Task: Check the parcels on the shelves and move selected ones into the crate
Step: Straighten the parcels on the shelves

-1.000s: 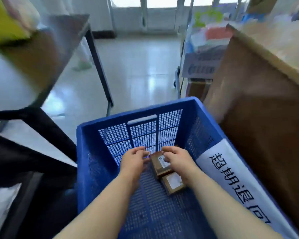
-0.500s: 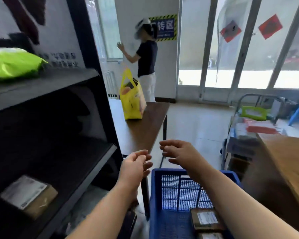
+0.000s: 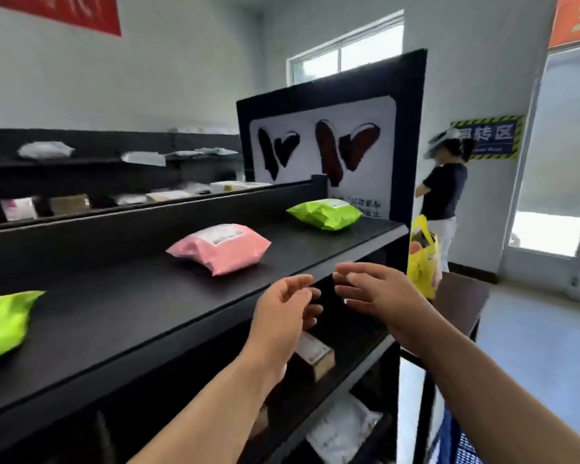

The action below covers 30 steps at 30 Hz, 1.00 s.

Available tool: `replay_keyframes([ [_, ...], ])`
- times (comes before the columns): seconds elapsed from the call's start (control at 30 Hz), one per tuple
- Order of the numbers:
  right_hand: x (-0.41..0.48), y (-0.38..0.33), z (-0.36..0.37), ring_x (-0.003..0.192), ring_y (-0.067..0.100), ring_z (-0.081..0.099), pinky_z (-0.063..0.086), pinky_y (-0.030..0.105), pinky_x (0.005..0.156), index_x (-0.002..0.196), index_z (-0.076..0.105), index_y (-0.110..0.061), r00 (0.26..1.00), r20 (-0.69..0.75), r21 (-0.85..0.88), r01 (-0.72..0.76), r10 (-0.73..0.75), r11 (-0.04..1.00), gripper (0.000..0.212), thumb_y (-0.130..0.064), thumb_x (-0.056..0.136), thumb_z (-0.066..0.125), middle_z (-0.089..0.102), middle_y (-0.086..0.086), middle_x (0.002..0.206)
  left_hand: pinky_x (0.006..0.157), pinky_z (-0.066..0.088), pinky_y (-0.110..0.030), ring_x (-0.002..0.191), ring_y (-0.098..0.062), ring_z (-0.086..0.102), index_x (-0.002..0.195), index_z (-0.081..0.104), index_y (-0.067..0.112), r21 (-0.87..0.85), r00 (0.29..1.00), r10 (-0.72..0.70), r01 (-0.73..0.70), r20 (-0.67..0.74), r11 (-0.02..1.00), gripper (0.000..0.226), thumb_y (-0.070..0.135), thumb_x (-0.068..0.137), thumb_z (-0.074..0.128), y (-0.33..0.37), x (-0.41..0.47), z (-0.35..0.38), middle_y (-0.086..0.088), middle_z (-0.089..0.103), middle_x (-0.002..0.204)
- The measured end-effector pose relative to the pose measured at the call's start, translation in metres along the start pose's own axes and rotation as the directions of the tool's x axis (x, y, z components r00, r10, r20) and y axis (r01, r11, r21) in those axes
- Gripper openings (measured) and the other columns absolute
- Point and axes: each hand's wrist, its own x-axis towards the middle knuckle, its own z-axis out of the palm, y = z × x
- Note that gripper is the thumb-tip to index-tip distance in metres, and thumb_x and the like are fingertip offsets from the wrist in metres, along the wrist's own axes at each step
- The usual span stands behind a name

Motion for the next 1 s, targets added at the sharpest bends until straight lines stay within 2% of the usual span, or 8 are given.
replay_keyframes([
  [0.23, 0.0, -0.07, 0.148, 0.091, 0.018, 0.066, 0.048, 0.031, 0.082, 0.097, 0.07, -0.019, 0.962, 0.262, 0.052, 0.064, -0.076, 0.997, 0.023, -0.009, 0.095, 0.049, 0.072, 0.006, 0.105, 0.064, 0.047, -0.027, 0.069, -0.015, 0.059, 0.097, 0.065, 0.017, 0.11, 0.941, 0.196, -0.172, -0.277, 0.979, 0.021, 0.004, 0.094, 0.05, 0.086, -0.062, -0.138, -0.001, 0.068, 0.084],
  [0.33, -0.004, -0.085, 0.21, 0.098, 0.017, 0.067, 0.051, 0.034, 0.089, 0.102, 0.069, -0.021, 0.923, 0.372, 0.062, 0.084, -0.102, 0.994, 0.022, -0.012, 0.097, 0.049, 0.072, 0.003, 0.106, 0.063, 0.046, -0.023, 0.07, -0.011, 0.058, 0.108, 0.063, 0.013, 0.228, 0.872, 0.286, -0.207, -0.398, 0.951, 0.021, 0.004, 0.094, 0.051, 0.105, -0.08, -0.193, -0.001, 0.067, 0.088],
  [0.53, -0.011, -0.066, 0.328, 0.084, 0.01, 0.058, 0.045, 0.024, 0.076, 0.117, 0.065, -0.013, 0.881, 0.463, 0.01, 0.105, -0.097, 0.994, 0.026, -0.018, 0.092, 0.058, 0.064, -0.003, 0.092, 0.091, 0.045, -0.03, 0.109, -0.019, 0.055, 0.134, 0.05, 0.016, 0.501, 0.645, 0.323, 0.108, -0.693, 0.859, 0.044, 0.02, 0.091, 0.057, 0.103, -0.102, -0.31, -0.005, 0.057, 0.123],
  [0.67, -0.009, -0.041, 0.373, 0.098, 0.01, 0.058, 0.04, 0.021, 0.082, 0.122, 0.062, -0.011, 0.886, 0.455, -0.081, 0.142, -0.09, 0.986, 0.035, -0.029, 0.092, 0.059, 0.066, 0.001, 0.118, 0.089, 0.039, -0.029, 0.117, -0.025, 0.05, 0.14, 0.041, 0.008, 0.442, 0.656, 0.152, 0.302, -0.739, 0.845, 0.056, 0.032, 0.092, 0.057, 0.089, -0.107, -0.342, -0.012, 0.05, 0.137],
  [0.77, -0.006, -0.028, 0.389, 0.114, 0.016, 0.057, 0.042, 0.025, 0.096, 0.131, 0.057, -0.011, 0.881, 0.46, -0.138, 0.196, -0.113, 0.971, 0.044, -0.032, 0.093, 0.059, 0.062, 0.002, 0.127, 0.081, 0.043, -0.028, 0.107, -0.021, 0.057, 0.129, 0.051, 0.018, 0.42, 0.689, 0.147, 0.246, -0.709, 0.874, 0.041, 0.03, 0.091, 0.061, 0.079, -0.106, -0.351, -0.004, 0.063, 0.119],
  [0.87, -0.005, -0.02, 0.391, 0.115, 0.015, 0.057, 0.042, 0.024, 0.096, 0.131, 0.057, -0.016, 0.873, 0.465, -0.092, 0.214, -0.148, 0.973, 0.041, -0.019, 0.091, 0.061, 0.062, -0.001, 0.125, 0.063, 0.045, -0.011, 0.082, -0.005, 0.06, 0.107, 0.053, 0.024, 0.352, 0.707, 0.162, 0.131, -0.689, 0.927, 0.024, 0.014, 0.089, 0.065, 0.076, -0.105, -0.358, 0.005, 0.063, 0.097],
  [0.93, -0.003, -0.016, 0.385, 0.109, 0.015, 0.059, 0.044, 0.022, 0.088, 0.127, 0.058, -0.02, 0.861, 0.481, 0.041, 0.167, -0.166, 0.985, 0.044, -0.002, 0.087, 0.061, 0.064, -0.002, 0.119, 0.073, 0.048, -0.012, 0.089, -0.005, 0.061, 0.117, 0.054, 0.013, 0.242, 0.711, 0.132, 0.055, -0.69, 0.969, 0.032, 0.007, 0.088, 0.065, 0.074, -0.107, -0.361, 0.001, 0.063, 0.108],
  [1.0, 0.0, -0.014, 0.378, 0.11, 0.015, 0.058, 0.047, 0.021, 0.085, 0.133, 0.052, -0.014, 0.861, 0.479, 0.167, 0.099, -0.169, 0.981, 0.056, 0.009, 0.083, 0.061, 0.061, 0.002, 0.123, 0.095, 0.048, -0.029, 0.113, -0.017, 0.058, 0.139, 0.044, 0.006, 0.156, 0.717, 0.109, 0.001, -0.689, 0.988, 0.057, 0.007, 0.087, 0.066, 0.073, -0.108, -0.365, -0.01, 0.056, 0.133],
])
